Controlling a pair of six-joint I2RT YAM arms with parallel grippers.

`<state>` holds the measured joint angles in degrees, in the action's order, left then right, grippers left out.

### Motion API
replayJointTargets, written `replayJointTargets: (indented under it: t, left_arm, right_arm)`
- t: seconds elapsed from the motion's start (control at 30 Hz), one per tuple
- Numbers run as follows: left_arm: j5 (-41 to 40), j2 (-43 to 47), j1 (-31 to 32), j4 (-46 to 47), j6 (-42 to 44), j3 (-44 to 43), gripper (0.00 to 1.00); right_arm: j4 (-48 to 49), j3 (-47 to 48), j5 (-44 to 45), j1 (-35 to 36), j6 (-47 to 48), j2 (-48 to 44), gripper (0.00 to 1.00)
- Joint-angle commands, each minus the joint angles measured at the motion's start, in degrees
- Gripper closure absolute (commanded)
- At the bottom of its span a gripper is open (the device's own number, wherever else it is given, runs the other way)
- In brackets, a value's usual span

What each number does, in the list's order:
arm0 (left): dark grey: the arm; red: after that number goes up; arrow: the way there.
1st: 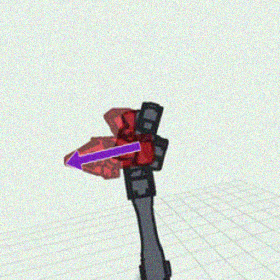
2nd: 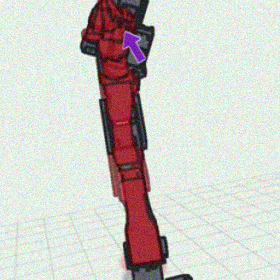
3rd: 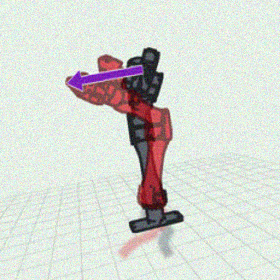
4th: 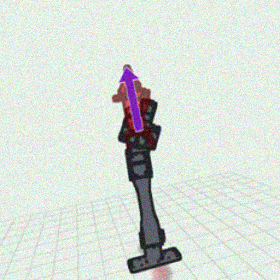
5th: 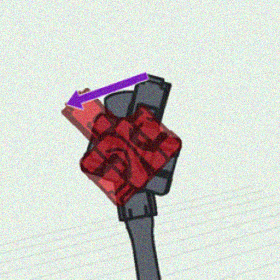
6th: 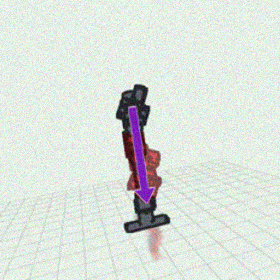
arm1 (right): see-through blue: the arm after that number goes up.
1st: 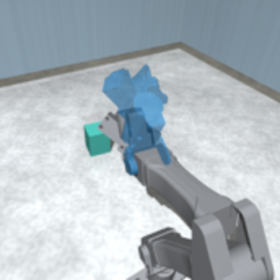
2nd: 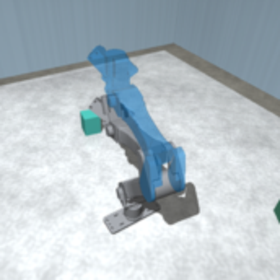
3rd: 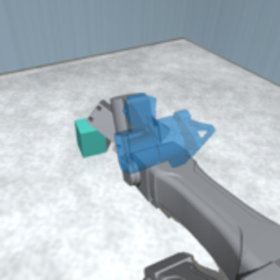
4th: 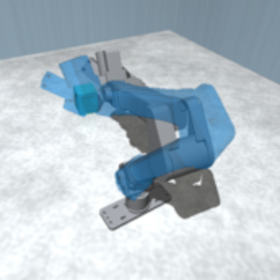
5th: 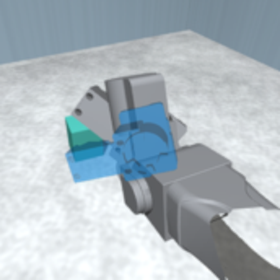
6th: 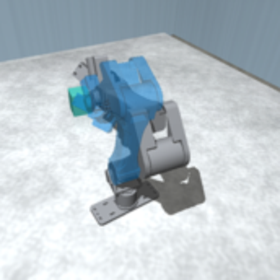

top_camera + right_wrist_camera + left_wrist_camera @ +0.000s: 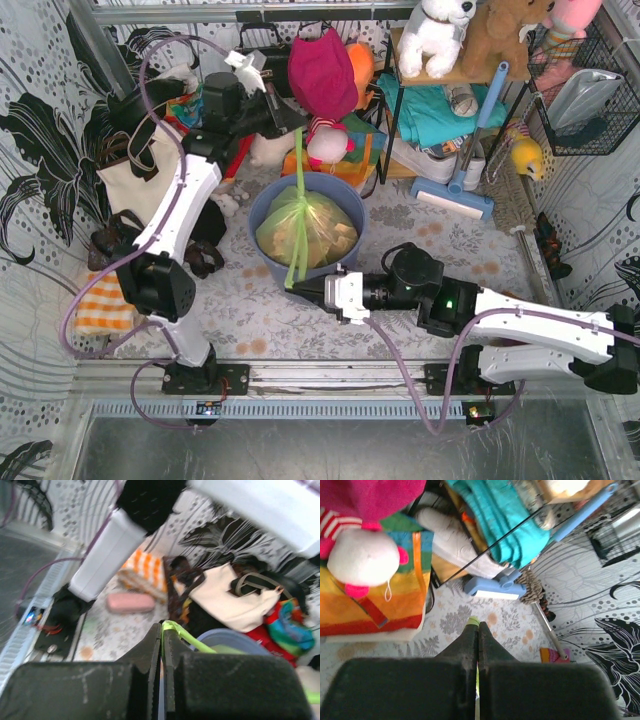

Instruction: Tie the trash bag

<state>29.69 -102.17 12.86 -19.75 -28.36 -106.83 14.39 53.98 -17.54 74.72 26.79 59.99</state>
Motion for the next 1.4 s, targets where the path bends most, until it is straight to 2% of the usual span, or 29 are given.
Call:
replayJointTargets:
  t: [0.0, 0.1, 0.17, 0.27, 0.4, 0.6, 0.77, 1.0, 1.37]
  left_arm:
    - [1.1, 5.19, -1.63, 19.9, -2.08, 4.43, 1.0]
    - [6.33, 8.13, -1.35, 24.91, -5.54, 7.44, 1.0]
    - [8.15, 9.64, -1.04, 26.94, -7.1, 8.43, 1.0]
    - [8.54, 12.33, -0.57, 28.59, -8.31, 10.34, 1.0]
    - [9.61, 15.51, 0.23, 30.21, -9.78, 11.39, 1.0]
    - [11.68, 15.83, 2.77, 29.68, -11.66, 7.15, 1.0]
    - [11.41, 14.35, 6.24, 23.63, -10.24, -0.75, 1.0]
    - [9.68, 14.77, 8.85, 23.28, -10.4, -2.78, 1.0]
    - [8.37, 17.08, 11.99, 25.56, -10.65, 5.82, 1.0]
  right_arm:
    - [7.44, 8.66, 4.85, 2.25, 6.79, 3.58, 1.0]
    - [10.53, 12.84, 6.24, -0.56, 7.57, 7.59, 1.0]
    - [14.35, 14.46, 6.61, -3.68, 4.78, 9.74, 1.0]
    - [20.68, 15.76, 8.52, -8.42, 0.88, 12.84, 1.0]
    - [24.44, 19.49, 7.56, -13.46, -1.05, 16.42, 1.0]
    - [26.91, 29.31, 8.05, -15.63, 2.62, 21.09, 1.0]
    - [25.26, 35.56, 5.81, -15.82, 5.37, 23.14, 1.0]
    - [24.91, 31.12, 7.05, -15.83, 5.85, 19.97, 1.0]
    - [26.82, 20.27, 10.73, -15.79, 3.49, 14.71, 1.0]
